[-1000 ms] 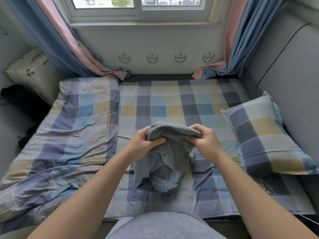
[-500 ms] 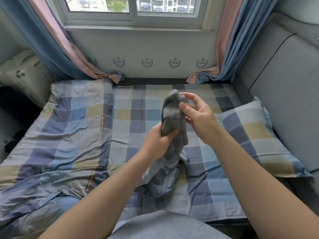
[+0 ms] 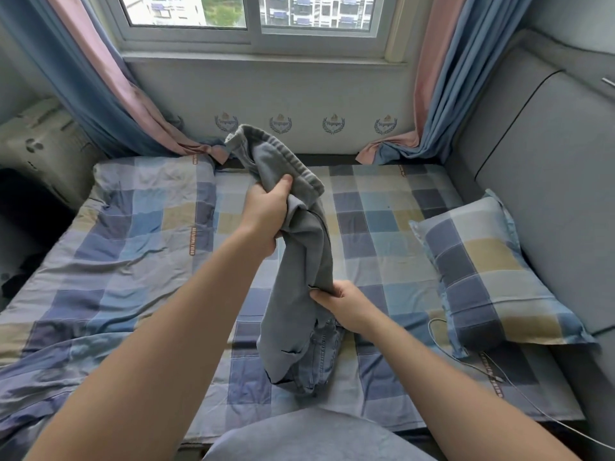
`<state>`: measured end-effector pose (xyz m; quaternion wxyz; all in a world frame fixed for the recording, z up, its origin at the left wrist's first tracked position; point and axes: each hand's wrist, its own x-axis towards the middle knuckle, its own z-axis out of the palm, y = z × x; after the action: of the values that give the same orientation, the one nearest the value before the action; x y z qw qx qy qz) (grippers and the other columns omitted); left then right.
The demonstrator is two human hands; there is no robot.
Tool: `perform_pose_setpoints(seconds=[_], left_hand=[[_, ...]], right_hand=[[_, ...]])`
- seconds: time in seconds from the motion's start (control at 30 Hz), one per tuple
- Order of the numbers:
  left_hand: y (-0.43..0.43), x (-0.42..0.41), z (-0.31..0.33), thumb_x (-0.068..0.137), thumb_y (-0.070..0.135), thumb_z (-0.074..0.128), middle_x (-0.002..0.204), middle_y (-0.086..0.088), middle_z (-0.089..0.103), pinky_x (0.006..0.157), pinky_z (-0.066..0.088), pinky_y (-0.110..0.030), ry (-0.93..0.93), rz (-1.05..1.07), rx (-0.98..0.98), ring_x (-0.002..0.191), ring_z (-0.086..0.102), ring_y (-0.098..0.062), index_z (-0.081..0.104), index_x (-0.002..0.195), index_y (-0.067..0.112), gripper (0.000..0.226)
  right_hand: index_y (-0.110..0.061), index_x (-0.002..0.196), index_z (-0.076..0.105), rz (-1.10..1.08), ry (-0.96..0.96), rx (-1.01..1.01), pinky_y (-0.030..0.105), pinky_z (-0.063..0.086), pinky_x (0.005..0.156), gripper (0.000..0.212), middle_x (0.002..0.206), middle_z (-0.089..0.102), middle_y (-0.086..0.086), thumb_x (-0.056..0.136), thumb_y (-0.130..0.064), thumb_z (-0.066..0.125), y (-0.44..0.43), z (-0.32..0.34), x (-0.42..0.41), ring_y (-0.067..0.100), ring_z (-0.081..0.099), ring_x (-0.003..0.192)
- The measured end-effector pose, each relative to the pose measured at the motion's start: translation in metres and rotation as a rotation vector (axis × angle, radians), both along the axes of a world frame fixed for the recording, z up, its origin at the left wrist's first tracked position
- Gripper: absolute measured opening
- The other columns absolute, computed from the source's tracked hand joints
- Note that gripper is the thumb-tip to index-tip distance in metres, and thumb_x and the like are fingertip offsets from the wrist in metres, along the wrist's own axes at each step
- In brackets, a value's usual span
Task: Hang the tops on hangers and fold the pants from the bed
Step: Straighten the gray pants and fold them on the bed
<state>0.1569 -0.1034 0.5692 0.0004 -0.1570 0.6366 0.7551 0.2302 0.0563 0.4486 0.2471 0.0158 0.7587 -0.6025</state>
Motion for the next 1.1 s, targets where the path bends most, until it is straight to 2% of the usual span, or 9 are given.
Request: perform_pose_setpoints(seconds=[0.1, 0.2, 0.4, 0.53, 0.63, 0.87, 0.97, 1.03, 1.1], left_hand=[[-0.005, 0.003, -0.013, 0.091, 0.064, 0.056, 0.111, -0.001, 0.073, 0.071, 0.057, -0.035, -0.069, -0.129, -0.03, 0.093, 0.071, -0.021, 0.061, 0.116, 0.026, 0.046], [-0.002, 0.014, -0.032, 0.074, 0.076, 0.06, 0.116, 0.0, 0.073, 0.089, 0.054, -0.036, -0.097, -0.325, -0.057, 0.105, 0.069, -0.019, 0.065, 0.123, 0.024, 0.072], [0.007, 0.042, -0.084, 0.083, 0.029, 0.081, 0.096, 0.012, 0.076, 0.068, 0.054, -0.016, -0.058, -0.596, -0.347, 0.089, 0.071, -0.003, 0.065, 0.108, 0.028, 0.029], [0.007, 0.045, -0.095, 0.097, 0.018, 0.064, 0.1, -0.004, 0.074, 0.085, 0.055, -0.039, -0.062, -0.435, -0.484, 0.098, 0.068, -0.024, 0.068, 0.103, 0.014, 0.008], [0.007, 0.04, -0.086, 0.101, 0.014, 0.057, 0.107, -0.01, 0.073, 0.092, 0.055, -0.042, -0.017, -0.365, -0.392, 0.104, 0.068, -0.027, 0.068, 0.106, 0.011, 0.013], [0.021, 0.02, -0.048, 0.104, 0.028, 0.052, 0.099, -0.001, 0.075, 0.083, 0.058, -0.035, 0.113, -0.215, -0.211, 0.098, 0.07, -0.017, 0.069, 0.098, 0.025, 0.018], [0.027, 0.014, -0.037, 0.103, 0.034, 0.053, 0.098, 0.01, 0.074, 0.083, 0.056, -0.029, 0.129, -0.191, -0.129, 0.098, 0.069, -0.008, 0.068, 0.1, 0.031, 0.016], [0.031, 0.011, -0.03, 0.103, 0.037, 0.054, 0.098, 0.013, 0.074, 0.081, 0.056, -0.027, 0.116, -0.146, -0.066, 0.098, 0.068, -0.007, 0.068, 0.099, 0.032, 0.016], [0.034, 0.006, -0.023, 0.103, 0.038, 0.054, 0.101, 0.012, 0.073, 0.081, 0.056, -0.028, 0.105, -0.107, -0.017, 0.101, 0.067, -0.008, 0.067, 0.1, 0.031, 0.015]], right_hand=[[-0.02, 0.106, 0.07, -0.099, 0.041, -0.095, 0.031, 0.058, 0.091, 0.014, 0.109, 0.075, -0.002, 0.101, -0.027, 0.059, 0.005, 0.006, -0.008, 0.015, 0.071, 0.102], [-0.019, 0.098, 0.072, -0.23, 0.133, -0.171, 0.027, 0.059, 0.081, 0.013, 0.096, 0.077, -0.003, 0.101, -0.024, 0.06, 0.007, 0.024, -0.02, 0.016, 0.073, 0.096], [-0.024, 0.086, 0.073, -0.428, 0.234, -0.136, 0.032, 0.057, 0.077, 0.02, 0.083, 0.076, -0.006, 0.1, -0.029, 0.061, 0.012, 0.059, -0.048, 0.016, 0.07, 0.09], [-0.017, 0.093, 0.073, -0.393, 0.28, -0.117, 0.051, 0.059, 0.086, 0.021, 0.094, 0.076, 0.011, 0.102, -0.027, 0.058, 0.019, 0.064, -0.052, 0.03, 0.071, 0.098], [-0.019, 0.112, 0.069, -0.267, 0.316, -0.252, 0.039, 0.059, 0.091, 0.017, 0.108, 0.076, 0.003, 0.101, -0.023, 0.057, 0.028, 0.056, -0.046, 0.021, 0.07, 0.107], [-0.047, 0.135, 0.043, -0.132, 0.224, -0.125, 0.031, 0.051, 0.099, 0.076, 0.128, 0.062, -0.02, 0.07, -0.057, 0.082, 0.024, 0.008, -0.026, 0.003, 0.058, 0.122], [-0.06, 0.127, 0.041, -0.139, 0.216, -0.001, 0.033, 0.05, 0.098, 0.072, 0.13, 0.058, -0.023, 0.069, -0.056, 0.083, 0.022, -0.017, -0.021, 0.005, 0.054, 0.124], [-0.042, 0.134, 0.044, -0.175, 0.184, 0.096, 0.024, 0.05, 0.093, 0.067, 0.123, 0.057, -0.021, 0.077, -0.049, 0.079, 0.024, -0.03, -0.02, 0.002, 0.055, 0.114], [-0.029, 0.124, 0.057, -0.137, 0.158, 0.243, 0.017, 0.049, 0.078, 0.036, 0.103, 0.058, -0.019, 0.092, -0.042, 0.066, 0.027, -0.035, -0.021, 0.006, 0.058, 0.095]])
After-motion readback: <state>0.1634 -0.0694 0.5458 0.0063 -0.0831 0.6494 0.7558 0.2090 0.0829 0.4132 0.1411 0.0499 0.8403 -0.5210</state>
